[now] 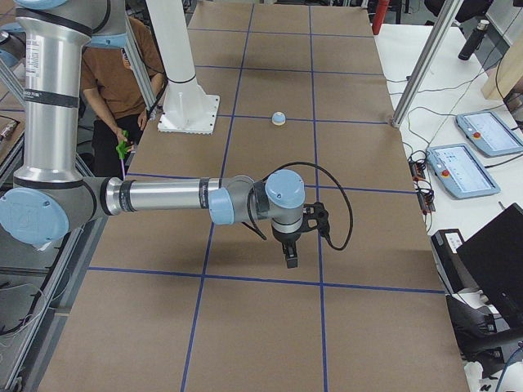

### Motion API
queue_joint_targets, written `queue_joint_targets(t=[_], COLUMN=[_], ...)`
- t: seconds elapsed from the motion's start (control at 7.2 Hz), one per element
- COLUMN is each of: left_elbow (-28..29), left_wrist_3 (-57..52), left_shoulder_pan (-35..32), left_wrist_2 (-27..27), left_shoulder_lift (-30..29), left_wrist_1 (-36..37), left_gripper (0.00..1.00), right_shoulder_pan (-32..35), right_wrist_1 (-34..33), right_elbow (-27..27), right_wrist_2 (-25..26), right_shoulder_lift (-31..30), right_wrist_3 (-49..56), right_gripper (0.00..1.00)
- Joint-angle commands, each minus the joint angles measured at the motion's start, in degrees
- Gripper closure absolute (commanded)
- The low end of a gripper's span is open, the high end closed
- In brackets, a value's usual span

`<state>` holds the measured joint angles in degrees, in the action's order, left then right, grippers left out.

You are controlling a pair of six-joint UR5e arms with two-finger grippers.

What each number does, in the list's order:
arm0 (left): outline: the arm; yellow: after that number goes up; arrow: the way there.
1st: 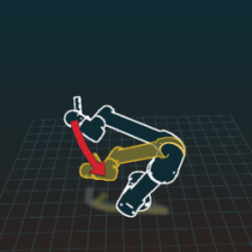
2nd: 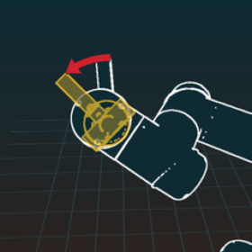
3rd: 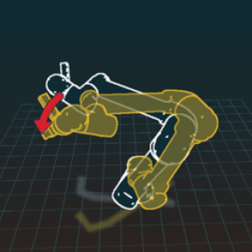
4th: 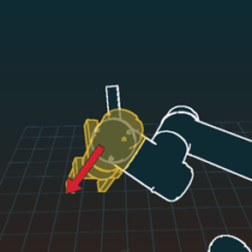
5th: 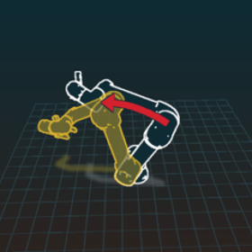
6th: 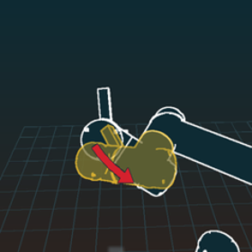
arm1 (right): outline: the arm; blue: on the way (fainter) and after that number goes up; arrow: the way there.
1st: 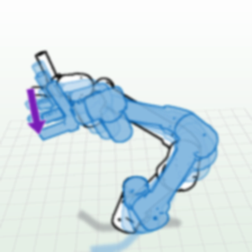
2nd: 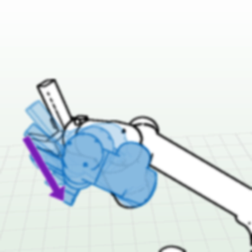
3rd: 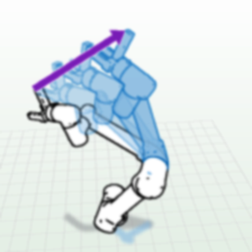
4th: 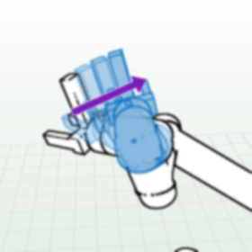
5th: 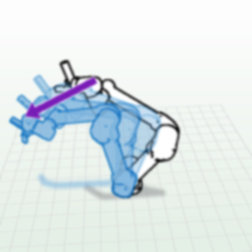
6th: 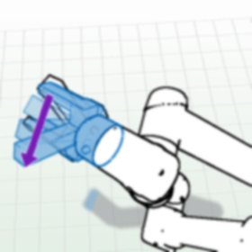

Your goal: Place and press bell with both arms

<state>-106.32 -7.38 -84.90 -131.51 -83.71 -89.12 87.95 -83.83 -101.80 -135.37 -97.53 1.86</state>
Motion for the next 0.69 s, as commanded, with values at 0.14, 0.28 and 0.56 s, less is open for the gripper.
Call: queue_joint_targets(t=[0.14,0.28,0.56], left_elbow=[0.1,0.1,-0.1], left_wrist_3=[0.0,0.0,0.0], left_shoulder_pan=[0.0,0.0,0.0], left_wrist_2=[0.0,0.0,0.5], left_shoulder_lift=[0.0,0.0,0.0], left_wrist_1=[-0.1,-0.1,-0.4], left_gripper=[0.0,0.0,0.0], right_shoulder_pan=[0.6,0.6,0.6], right_wrist_1=[0.0,0.0,0.0], right_elbow=[-1.2,-1.2,-1.2], right_wrist_2=[0.0,0.0,0.0], right_shoulder_lift=[-1.3,-1.3,-1.3], right_wrist_3=[0.1,0.1,0.1], right_gripper=[0.0,0.0,0.0])
